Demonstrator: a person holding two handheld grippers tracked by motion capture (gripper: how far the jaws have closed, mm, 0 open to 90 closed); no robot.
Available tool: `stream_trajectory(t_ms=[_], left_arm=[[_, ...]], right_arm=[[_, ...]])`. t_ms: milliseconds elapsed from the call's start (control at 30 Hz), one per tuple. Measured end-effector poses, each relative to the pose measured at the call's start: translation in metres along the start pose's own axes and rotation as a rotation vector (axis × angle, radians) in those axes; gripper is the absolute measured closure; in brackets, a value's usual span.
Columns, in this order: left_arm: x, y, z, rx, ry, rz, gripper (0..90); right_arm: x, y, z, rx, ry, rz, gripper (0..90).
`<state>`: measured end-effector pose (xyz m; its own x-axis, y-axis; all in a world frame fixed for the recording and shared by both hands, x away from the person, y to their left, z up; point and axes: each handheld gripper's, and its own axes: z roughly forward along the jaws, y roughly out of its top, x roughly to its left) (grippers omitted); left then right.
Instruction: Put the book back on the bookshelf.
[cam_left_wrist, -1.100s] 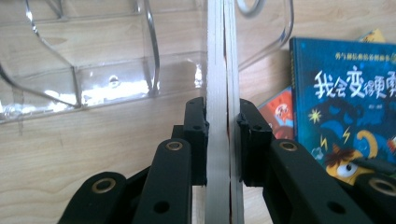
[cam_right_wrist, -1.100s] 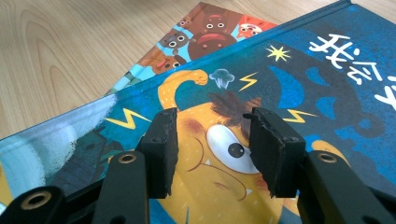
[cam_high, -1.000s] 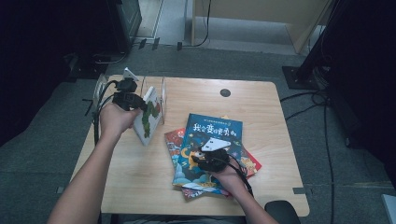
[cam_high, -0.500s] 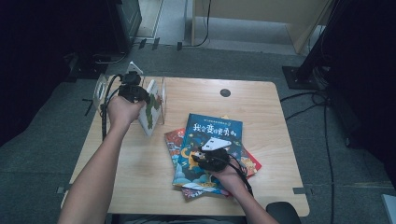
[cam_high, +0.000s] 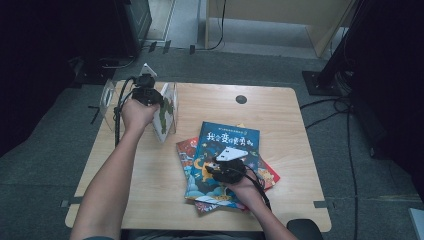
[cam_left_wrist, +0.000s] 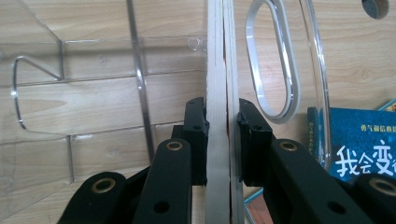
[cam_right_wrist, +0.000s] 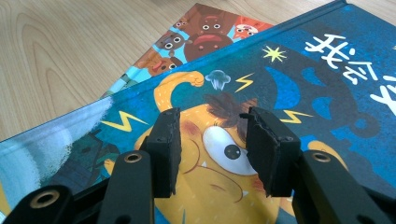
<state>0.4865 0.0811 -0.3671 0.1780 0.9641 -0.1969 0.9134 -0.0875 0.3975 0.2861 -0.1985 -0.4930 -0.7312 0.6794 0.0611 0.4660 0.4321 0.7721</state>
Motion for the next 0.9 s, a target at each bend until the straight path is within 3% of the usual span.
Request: stream_trajectory(t_ms=[333,667,900], left_arm=[[-0.004,0.001,0.008,0.011,0.020,0.033,77.3],[-0.005,-0.002,0.013,0.058,0.035,0.061,77.0],[-0.004,-0.002,0.012,0.062,0.029,0.059,76.5]], right_arm=[[0.001,0.000,0.000,0.000,-0.002,-0.004,55.4],[0.001,0.000,0.000,0.000,-0.005,-0.005,55.6],[0.001,0.000,0.000,0.000,-0.003,-0.003,55.6]])
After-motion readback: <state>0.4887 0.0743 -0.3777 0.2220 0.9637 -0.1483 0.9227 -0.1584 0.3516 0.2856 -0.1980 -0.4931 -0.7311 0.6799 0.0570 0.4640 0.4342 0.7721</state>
